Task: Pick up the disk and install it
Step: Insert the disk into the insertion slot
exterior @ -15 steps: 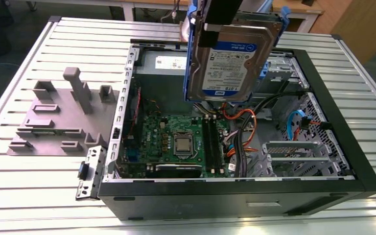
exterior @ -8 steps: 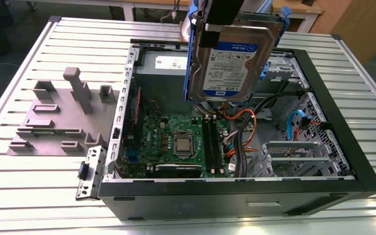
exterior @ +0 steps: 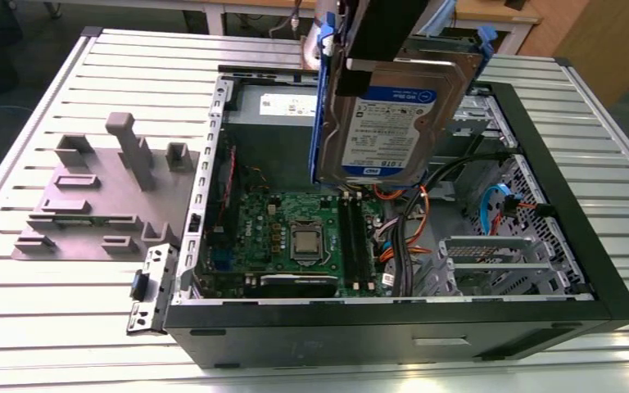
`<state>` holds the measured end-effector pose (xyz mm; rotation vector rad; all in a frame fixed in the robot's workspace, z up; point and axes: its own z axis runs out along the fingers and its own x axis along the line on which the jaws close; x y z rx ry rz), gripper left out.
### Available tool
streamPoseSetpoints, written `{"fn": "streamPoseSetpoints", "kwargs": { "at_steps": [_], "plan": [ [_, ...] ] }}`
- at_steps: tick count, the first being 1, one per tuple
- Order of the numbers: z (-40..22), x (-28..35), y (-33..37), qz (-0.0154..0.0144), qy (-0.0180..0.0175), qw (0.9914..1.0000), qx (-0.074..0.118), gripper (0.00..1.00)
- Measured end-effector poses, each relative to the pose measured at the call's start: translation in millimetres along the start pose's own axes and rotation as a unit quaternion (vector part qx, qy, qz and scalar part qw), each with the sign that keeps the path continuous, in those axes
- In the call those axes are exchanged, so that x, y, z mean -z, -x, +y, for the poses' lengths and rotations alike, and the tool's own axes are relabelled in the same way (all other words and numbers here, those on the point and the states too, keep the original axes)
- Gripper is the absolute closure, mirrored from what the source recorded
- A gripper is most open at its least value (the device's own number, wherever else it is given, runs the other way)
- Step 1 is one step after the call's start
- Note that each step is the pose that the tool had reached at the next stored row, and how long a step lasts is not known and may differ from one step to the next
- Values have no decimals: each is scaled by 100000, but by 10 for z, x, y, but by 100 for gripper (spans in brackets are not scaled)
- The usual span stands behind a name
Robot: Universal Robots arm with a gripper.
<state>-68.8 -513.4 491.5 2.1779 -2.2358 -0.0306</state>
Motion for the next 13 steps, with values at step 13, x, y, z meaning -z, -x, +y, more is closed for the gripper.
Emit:
{"fn": "streamPoseSetpoints", "kwargs": {
  "at_steps": [13],
  "plan": [
    [-122, -4, -5, 7, 4, 100000, -4, 64]
  ]
}}
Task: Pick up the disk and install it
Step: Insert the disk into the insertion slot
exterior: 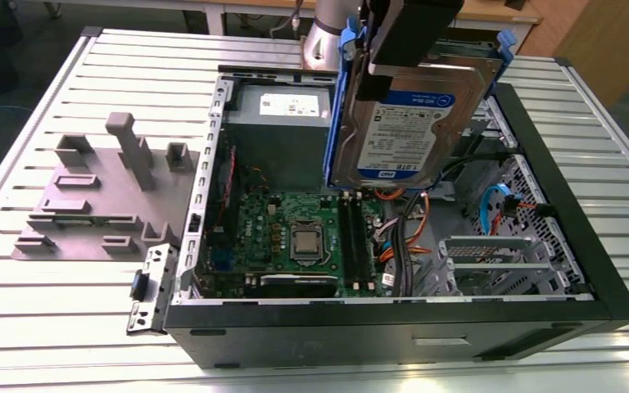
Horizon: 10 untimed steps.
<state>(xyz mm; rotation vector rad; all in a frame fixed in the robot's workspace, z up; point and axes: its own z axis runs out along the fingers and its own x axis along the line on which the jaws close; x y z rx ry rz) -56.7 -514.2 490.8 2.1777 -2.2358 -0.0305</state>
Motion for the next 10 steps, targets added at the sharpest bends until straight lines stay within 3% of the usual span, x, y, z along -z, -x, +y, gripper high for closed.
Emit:
{"fn": "streamPoseSetpoints", "kwargs": {
  "at_steps": [10],
  "plan": [
    [-2, -4, -45, -6, -4, 100000, 3, 64]
  ]
}}
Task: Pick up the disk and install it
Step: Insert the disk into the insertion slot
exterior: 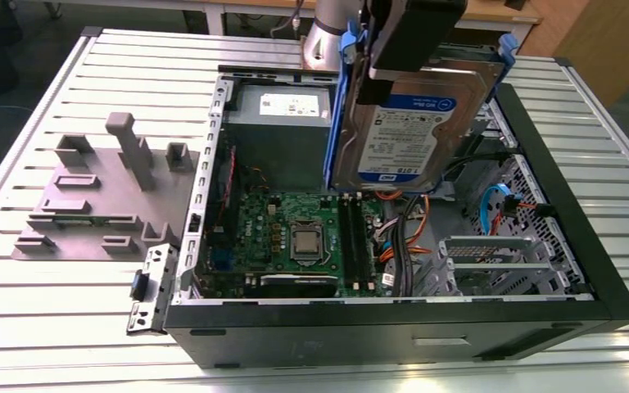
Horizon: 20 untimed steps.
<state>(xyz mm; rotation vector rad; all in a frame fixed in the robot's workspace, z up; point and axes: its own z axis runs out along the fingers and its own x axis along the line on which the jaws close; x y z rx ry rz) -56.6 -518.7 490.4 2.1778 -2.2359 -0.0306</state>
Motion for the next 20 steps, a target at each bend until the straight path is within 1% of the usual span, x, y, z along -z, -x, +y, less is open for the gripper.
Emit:
{"fn": "streamPoseSetpoints", "kwargs": {
  "at_steps": [3, 5, 7, 14, 20],
  "plan": [
    [-1, -2, -37, 2, 2, 100000, 1, 64],
    [-2, -4, -50, 6, 3, 100000, -5, 64],
    [-16, -4, -52, 4, 2, 100000, 2, 64],
    [-115, -4, -50, 8, 4, 100000, -1, 64],
    [-126, -4, -49, 4, 4, 100000, -2, 64]
  ]
}}
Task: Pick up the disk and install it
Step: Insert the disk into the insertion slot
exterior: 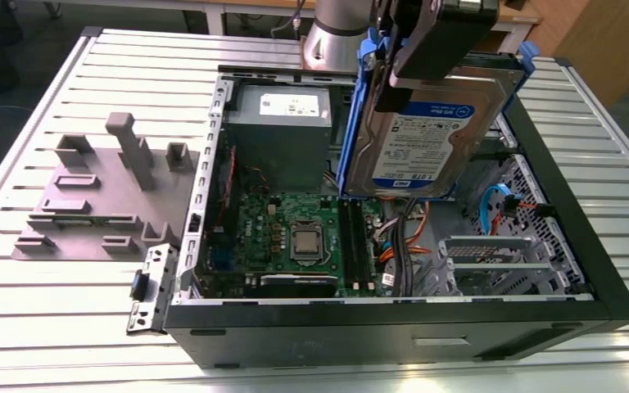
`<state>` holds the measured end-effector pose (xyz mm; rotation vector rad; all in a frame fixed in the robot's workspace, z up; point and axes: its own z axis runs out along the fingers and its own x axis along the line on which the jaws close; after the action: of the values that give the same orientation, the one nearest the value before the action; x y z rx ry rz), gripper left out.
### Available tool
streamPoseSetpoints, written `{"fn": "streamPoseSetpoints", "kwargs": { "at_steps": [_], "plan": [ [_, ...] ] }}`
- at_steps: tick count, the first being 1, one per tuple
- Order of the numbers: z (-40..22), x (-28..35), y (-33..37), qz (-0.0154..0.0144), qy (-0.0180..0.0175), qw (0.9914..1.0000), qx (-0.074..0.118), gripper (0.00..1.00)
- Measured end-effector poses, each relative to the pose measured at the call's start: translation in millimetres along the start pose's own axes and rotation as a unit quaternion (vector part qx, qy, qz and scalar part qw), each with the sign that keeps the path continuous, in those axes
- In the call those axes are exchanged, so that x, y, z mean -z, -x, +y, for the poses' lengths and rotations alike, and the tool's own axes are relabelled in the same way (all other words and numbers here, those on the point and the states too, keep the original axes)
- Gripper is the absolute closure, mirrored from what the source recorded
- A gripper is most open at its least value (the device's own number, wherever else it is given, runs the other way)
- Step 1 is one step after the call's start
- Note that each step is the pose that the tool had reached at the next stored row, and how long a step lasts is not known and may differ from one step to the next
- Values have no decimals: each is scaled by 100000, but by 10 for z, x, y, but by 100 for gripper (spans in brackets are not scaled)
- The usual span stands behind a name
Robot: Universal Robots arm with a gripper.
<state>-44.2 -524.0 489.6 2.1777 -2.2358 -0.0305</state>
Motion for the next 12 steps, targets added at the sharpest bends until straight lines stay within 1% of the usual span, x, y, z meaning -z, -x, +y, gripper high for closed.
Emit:
{"fn": "streamPoseSetpoints", "kwargs": {
  "at_steps": [7, 12],
  "plan": [
    [-1, 0, -2, 1, -1, 100000, 2, 64],
    [-4, -4, -43, 0, -2, 100000, -1, 64]
  ]
}}
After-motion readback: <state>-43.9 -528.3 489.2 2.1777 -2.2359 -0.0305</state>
